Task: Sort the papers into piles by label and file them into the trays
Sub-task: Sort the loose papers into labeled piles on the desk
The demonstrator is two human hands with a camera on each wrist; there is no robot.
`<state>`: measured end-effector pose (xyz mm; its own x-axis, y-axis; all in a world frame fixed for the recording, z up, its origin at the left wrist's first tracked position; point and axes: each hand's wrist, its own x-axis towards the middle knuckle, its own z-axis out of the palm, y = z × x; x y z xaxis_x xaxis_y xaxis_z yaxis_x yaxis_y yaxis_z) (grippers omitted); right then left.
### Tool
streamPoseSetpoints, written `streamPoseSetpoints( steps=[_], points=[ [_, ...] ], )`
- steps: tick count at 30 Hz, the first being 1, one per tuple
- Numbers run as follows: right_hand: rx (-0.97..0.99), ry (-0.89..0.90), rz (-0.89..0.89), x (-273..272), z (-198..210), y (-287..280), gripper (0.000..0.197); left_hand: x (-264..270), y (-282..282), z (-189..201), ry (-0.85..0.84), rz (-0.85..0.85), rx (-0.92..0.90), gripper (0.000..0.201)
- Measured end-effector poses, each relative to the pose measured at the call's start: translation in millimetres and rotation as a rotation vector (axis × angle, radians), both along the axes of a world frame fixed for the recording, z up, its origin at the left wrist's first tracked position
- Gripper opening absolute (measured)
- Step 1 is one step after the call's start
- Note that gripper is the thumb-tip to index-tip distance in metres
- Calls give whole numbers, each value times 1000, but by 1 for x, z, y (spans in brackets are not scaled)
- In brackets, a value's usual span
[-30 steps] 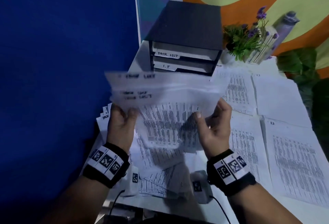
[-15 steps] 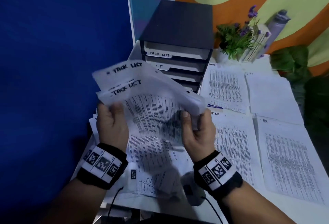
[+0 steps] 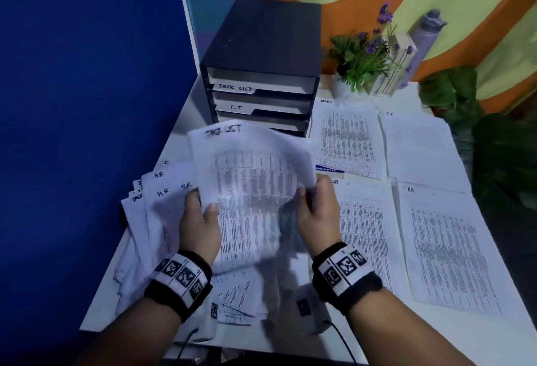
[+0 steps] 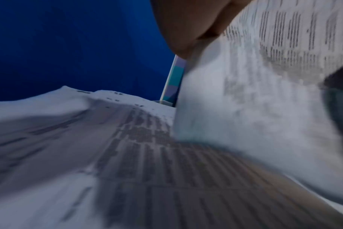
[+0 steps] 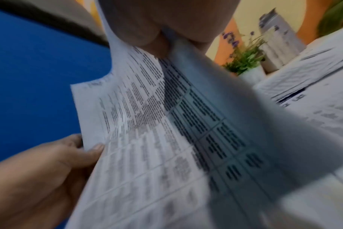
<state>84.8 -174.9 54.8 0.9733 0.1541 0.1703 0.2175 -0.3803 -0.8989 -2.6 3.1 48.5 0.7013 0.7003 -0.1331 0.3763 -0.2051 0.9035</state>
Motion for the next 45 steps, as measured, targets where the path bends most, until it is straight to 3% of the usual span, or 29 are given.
streamPoseSetpoints(
  steps=[2, 4, 7, 9, 11, 14, 19, 23, 26, 30, 33, 38, 39, 42, 43, 45],
  points=[
    [-70, 36, -109, 16, -1, -24, 14, 12, -18, 4, -22, -122, -2, 48],
    [-124, 162, -191, 28, -8, -53, 41, 21, -40, 2, 13, -287, -66, 66],
    [-180, 303, -255, 32, -25, -97, 61, 31, -70, -21, 186, -547, 48, 59],
    [-232, 312, -297, 31, -35, -122, 58, 38, -88, -39, 260, -664, 173, 46],
    [-275, 318, -335, 32, -42, -143, 55, 45, -106, -49, 312, -714, 169, 43],
    [-357, 337, -350, 42, -53, -168, 53, 59, -129, -55, 327, -756, 143, 44],
    [-556, 319, -321, 65, -64, -185, 46, 80, -143, -64, 412, -832, 250, 51],
    [-634, 156, -295, 67, -66, -169, 31, 75, -125, -55, 336, -739, 201, 49],
    [-530, 145, -92, 59, -58, -133, 30, 61, -85, -46, 237, -466, 200, 43],
    [-408, 153, 167, 39, -52, -68, 23, 32, 5, -60, 522, -167, 315, 49],
    [-341, 135, 283, 23, -47, -20, 20, 1, 55, -73, 824, -59, 333, 74],
    [-466, 214, 349, 14, -55, 32, 9, -32, 75, -79, 903, -174, 266, 115],
    [-503, 234, 347, 13, -58, 38, 12, -36, 74, -78, 894, -216, 275, 118],
    [-504, 356, 326, 11, -63, 47, 55, -47, 68, -76, 850, -324, 315, 120],
    [-487, 432, 298, 10, -63, 48, 58, -50, 66, -75, 839, -359, 336, 118],
    [-496, 488, 241, 7, -68, 46, 35, -53, 65, -74, 797, -413, 359, 108]
  ],
)
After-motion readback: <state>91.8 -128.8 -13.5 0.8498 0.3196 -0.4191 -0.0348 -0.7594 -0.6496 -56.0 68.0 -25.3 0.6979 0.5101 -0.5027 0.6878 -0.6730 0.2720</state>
